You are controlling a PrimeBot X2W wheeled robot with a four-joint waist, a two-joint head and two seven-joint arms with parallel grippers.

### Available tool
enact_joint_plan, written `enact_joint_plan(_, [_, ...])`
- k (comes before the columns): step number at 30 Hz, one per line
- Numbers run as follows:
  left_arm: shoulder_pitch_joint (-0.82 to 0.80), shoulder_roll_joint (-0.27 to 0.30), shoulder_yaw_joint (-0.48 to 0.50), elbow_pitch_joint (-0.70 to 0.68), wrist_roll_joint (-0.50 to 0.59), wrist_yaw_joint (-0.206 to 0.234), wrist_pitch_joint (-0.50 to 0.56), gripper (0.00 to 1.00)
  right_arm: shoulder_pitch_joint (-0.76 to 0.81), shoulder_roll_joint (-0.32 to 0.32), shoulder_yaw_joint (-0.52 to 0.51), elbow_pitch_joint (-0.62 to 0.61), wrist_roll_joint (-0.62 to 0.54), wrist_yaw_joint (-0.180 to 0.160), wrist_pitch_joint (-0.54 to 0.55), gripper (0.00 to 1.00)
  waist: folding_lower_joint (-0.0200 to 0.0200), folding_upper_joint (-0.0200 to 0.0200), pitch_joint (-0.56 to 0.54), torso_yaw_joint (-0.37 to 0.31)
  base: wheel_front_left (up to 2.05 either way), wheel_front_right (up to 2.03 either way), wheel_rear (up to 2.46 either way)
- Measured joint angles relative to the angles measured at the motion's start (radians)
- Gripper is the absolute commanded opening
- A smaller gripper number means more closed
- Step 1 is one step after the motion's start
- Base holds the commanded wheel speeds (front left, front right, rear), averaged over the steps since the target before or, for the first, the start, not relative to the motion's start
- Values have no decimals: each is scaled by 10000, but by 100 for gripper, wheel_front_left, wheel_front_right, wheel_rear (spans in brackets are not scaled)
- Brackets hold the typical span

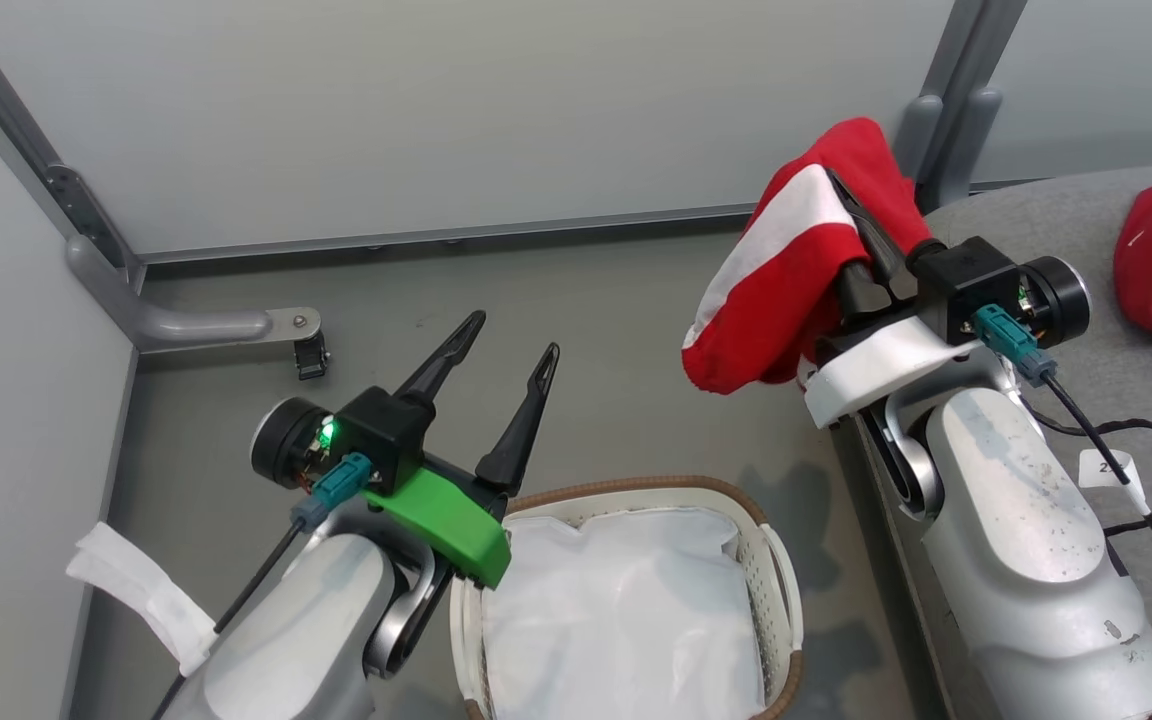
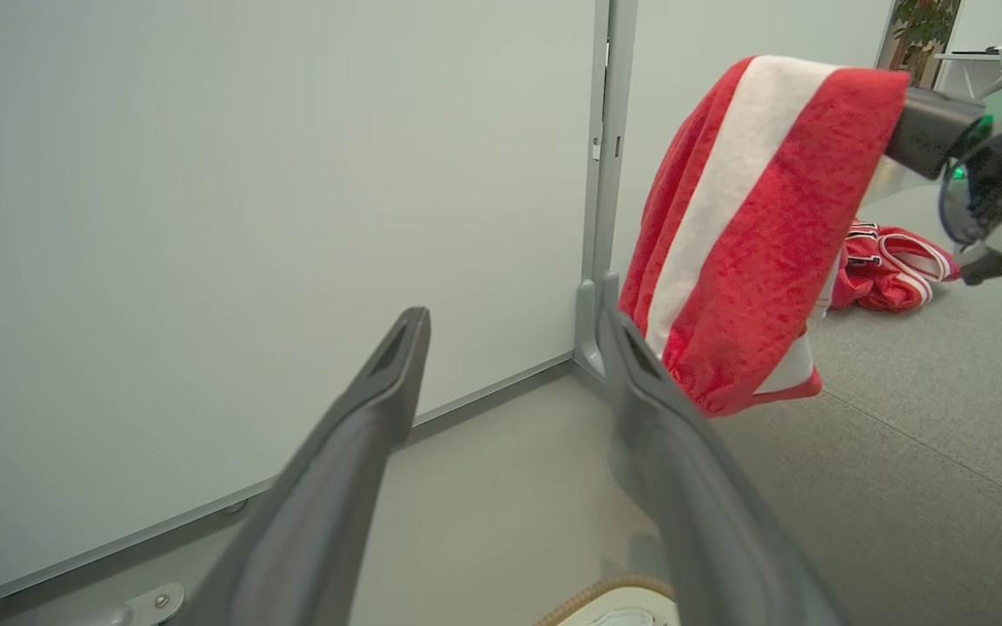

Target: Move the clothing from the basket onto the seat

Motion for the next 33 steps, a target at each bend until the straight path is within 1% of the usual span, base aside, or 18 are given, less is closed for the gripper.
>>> enact_joint_plan(9, [521,-481,589,654,949,-472,0,100,-11,2,-238,-130,-127,0,0,0,0,0,255,-340,0,0,0])
enact_joint_plan(15, [599,-825,782,780,1331,-702,0,100,-137,2,-428,-397,-211,0,0,0,0,0,469,-848,0,0,0])
enact_joint_plan(22, [545,-1114,732,780,1781,-867,0,100,-173,-4,-895,-725,-278,0,0,0,0,0,792,-1909,0,0,0])
enact_joint_plan(33, [123,-880,353,892,2105,-922,0,100,301,-15,-1766,-1141,-169,0,0,0,1,0,1485,-4017,0,0,0])
